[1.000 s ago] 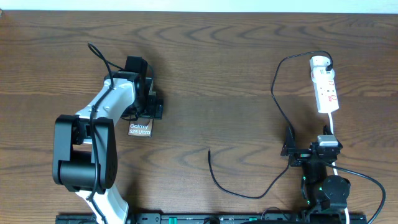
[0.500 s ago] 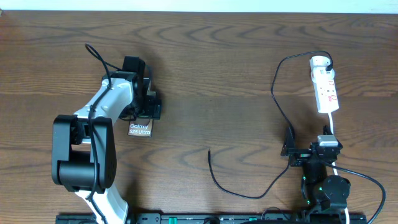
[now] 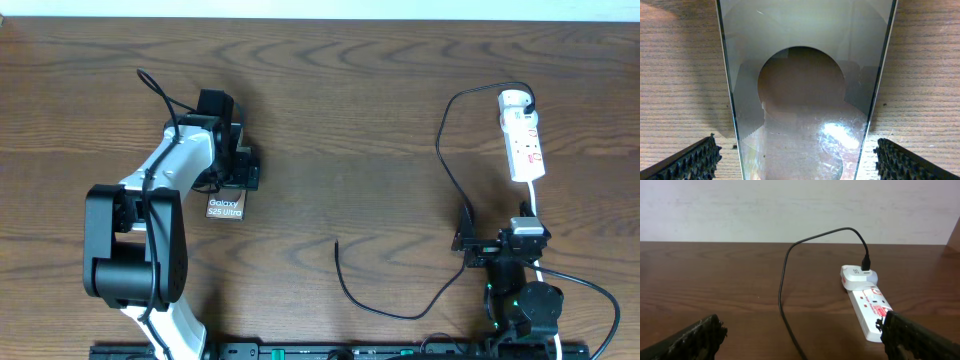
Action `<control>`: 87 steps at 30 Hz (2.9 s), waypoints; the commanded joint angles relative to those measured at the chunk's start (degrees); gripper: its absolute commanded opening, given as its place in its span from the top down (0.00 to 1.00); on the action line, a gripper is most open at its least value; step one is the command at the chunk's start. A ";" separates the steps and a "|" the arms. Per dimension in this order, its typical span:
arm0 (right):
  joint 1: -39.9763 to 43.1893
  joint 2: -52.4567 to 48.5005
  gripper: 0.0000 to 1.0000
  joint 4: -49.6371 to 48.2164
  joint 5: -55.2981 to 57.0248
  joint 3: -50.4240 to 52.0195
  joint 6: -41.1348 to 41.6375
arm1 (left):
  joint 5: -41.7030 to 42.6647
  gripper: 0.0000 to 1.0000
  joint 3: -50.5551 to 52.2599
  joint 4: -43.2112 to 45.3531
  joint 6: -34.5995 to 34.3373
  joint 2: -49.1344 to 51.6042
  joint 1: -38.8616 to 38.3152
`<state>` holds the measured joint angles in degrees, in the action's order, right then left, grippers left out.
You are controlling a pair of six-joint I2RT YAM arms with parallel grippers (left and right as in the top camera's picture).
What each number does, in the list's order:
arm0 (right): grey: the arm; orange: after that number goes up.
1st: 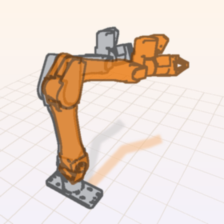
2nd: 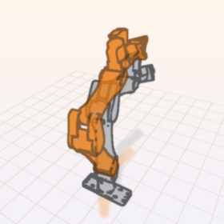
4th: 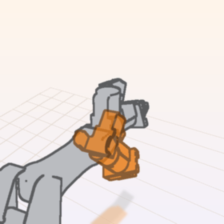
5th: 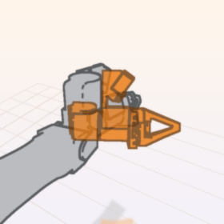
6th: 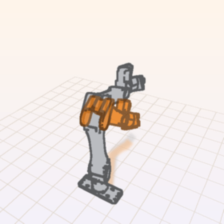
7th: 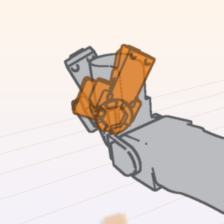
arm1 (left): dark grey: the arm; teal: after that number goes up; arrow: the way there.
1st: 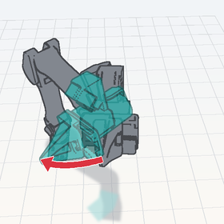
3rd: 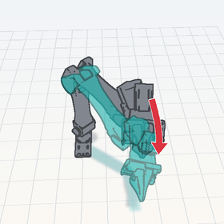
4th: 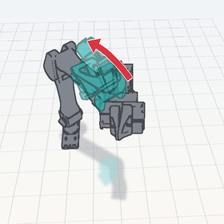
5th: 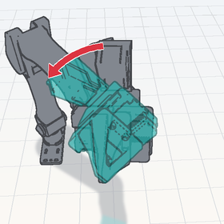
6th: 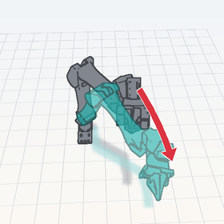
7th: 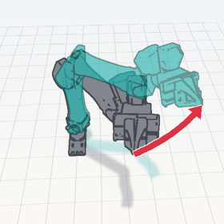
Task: Plug charger to phone and switch on socket
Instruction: 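Lower the left gripper and close it on the phone's sides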
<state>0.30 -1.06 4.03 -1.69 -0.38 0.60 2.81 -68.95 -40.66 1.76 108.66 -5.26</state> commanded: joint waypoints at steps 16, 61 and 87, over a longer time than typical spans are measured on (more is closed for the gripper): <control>-0.50 0.24 0.01 0.26 0.04 0.04 -0.66 | -0.50 0.02 0.50 -0.15 0.61 0.76 0.31; -0.50 0.24 0.01 0.26 0.04 0.04 -0.63 | -0.76 0.02 0.50 -0.15 3.82 2.82 0.31; -0.50 0.24 0.01 0.26 0.04 0.04 -0.63 | -0.90 0.02 0.50 1.07 5.97 2.82 0.31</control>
<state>0.30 -1.06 4.03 -1.69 -0.38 0.60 2.83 -68.95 -39.62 6.48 110.59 -5.26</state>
